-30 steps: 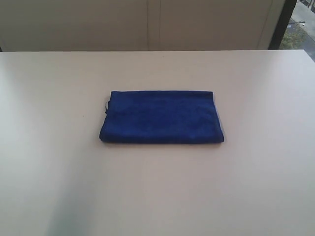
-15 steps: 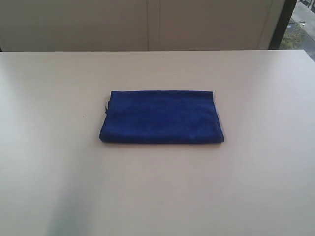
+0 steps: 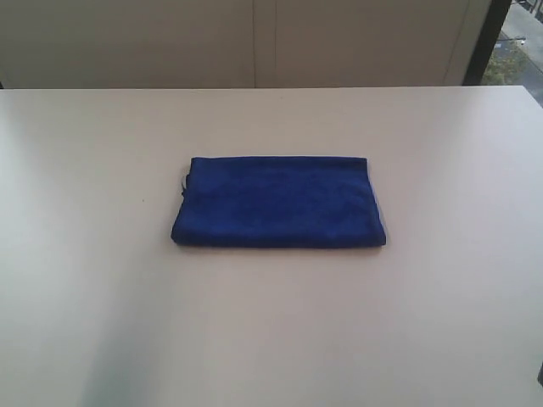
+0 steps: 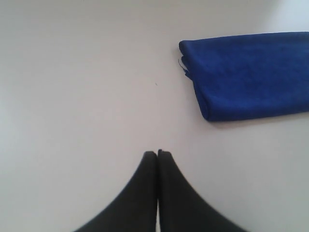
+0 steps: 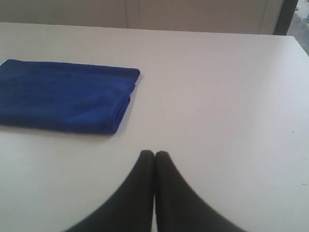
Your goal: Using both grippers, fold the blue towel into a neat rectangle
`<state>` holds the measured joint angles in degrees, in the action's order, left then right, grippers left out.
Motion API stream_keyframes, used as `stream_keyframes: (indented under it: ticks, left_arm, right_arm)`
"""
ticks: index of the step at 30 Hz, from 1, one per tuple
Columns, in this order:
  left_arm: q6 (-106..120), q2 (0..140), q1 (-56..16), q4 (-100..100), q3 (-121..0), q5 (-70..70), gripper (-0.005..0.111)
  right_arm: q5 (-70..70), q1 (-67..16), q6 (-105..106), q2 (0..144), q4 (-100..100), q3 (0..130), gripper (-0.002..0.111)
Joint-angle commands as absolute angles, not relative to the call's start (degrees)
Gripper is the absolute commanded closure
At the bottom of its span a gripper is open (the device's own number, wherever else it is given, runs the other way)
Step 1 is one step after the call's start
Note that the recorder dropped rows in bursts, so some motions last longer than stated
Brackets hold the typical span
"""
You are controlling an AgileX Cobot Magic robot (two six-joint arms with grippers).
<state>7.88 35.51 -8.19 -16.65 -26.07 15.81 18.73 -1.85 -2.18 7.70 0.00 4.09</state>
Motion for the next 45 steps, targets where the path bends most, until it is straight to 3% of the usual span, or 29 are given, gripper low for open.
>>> stream_keyframes:
  ticks: [1,8,45]
  left_arm:
    - [7.6,35.0,-8.1,-17.1,-25.7,16.1,0.107]
    - [7.6,35.0,-8.1,-17.1,-25.7,16.1,0.107]
    - [7.6,35.0,-8.1,-17.1,-25.7,16.1,0.107]
  right_arm:
    - [18.6,-0.2,-2.3,3.4,0.0,2.1,0.108]
    - [19.3,5.3,-2.3,0.2,0.0,1.0,0.108]
    - [19.6,5.2,-1.6,0.0,0.0,0.0,0.108]
